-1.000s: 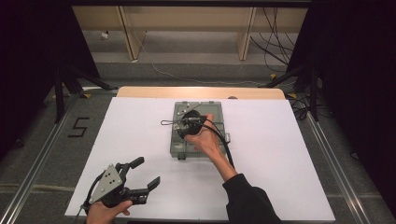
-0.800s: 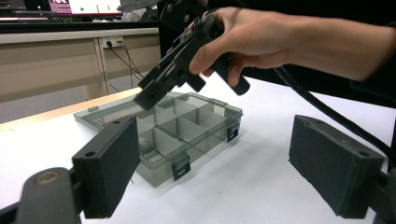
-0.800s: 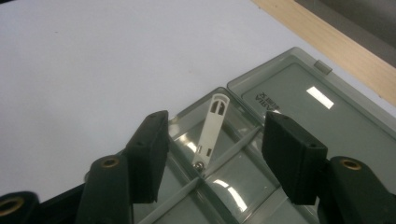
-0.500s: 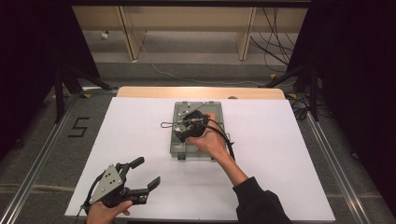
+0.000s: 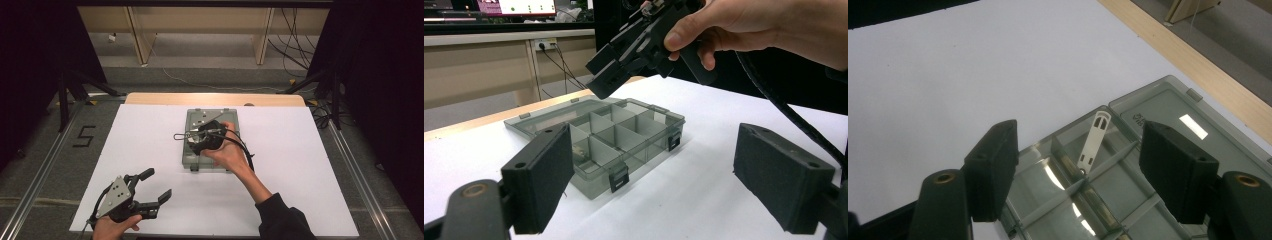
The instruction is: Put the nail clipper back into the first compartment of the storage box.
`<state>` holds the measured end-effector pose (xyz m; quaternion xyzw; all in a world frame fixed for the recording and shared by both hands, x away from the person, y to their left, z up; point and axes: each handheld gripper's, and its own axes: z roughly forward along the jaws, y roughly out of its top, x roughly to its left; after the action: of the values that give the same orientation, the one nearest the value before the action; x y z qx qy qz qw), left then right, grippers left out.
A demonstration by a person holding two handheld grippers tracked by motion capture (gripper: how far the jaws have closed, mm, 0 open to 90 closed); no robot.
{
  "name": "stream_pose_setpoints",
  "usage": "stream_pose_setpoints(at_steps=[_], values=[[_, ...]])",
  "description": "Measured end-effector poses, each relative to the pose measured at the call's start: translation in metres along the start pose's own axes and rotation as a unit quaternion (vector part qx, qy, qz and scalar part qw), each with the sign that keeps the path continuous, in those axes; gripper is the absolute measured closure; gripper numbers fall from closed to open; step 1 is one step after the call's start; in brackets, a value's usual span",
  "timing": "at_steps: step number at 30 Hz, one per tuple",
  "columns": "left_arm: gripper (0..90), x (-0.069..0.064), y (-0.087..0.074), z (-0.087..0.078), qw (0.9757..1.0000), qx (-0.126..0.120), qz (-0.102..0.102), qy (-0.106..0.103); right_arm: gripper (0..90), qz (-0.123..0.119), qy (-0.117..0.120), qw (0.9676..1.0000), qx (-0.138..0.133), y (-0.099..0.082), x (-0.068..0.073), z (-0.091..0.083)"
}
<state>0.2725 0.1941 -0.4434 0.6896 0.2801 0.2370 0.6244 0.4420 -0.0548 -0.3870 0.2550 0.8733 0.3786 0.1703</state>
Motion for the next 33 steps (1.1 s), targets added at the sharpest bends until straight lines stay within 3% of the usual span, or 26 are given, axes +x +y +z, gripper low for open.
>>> stream_pose_setpoints(at_steps=[4, 6, 8, 12, 15, 16, 17, 18, 26, 33], values=[[15.9, -0.001, -0.001, 0.0, 0.9999, 0.003, -0.01, 0.005, 30.6, -0.001, -0.003, 1.0, -0.003, -0.003, -0.001, -0.005], [15.9, 0.001, -0.001, 0.001, 1.0, -0.001, 0.003, 0.003, 30.5, 0.0, -0.002, 0.9999, -0.01, -0.005, 0.0, -0.008], [15.9, -0.001, -0.001, 0.0, 0.9999, 0.003, -0.011, 0.0, 30.4, 0.002, -0.005, 0.9998, -0.018, -0.007, 0.001, -0.011], [15.9, -0.002, -0.001, 0.0, 0.9999, 0.005, -0.015, 0.0, 28.9, 0.001, 0.001, 0.9997, -0.024, -0.01, 0.001, -0.019], [15.9, -0.003, 0.0, -0.001, 0.9999, 0.003, -0.013, -0.001, 27.9, 0.004, 0.008, 0.9995, -0.029, -0.014, 0.002, -0.025], [15.9, 0.0, 0.0, 0.0, 1.0, -0.003, 0.002, 0.004, 27.9, 0.005, 0.009, 0.9994, -0.034, -0.015, 0.002, -0.027], [15.9, 0.001, 0.0, 0.001, 0.9999, -0.012, 0.005, 0.002, 27.9, 0.007, 0.013, 0.9993, -0.036, -0.018, 0.001, -0.031], [15.9, -0.001, 0.0, 0.0, 1.0, -0.004, -0.007, -0.001, 27.9, 0.007, 0.013, 0.9993, -0.036, -0.018, 0.001, -0.031], [15.9, -0.001, 0.0, 0.0, 1.0, -0.003, -0.003, 0.0, 27.1, 0.016, 0.01, 0.9984, -0.054, -0.023, 0.0, -0.044], [15.9, -0.001, 0.001, 0.0, 1.0, -0.002, -0.003, 0.0, 27.1, 0.005, 0.007, 0.9978, -0.066, -0.026, 0.003, -0.05]])
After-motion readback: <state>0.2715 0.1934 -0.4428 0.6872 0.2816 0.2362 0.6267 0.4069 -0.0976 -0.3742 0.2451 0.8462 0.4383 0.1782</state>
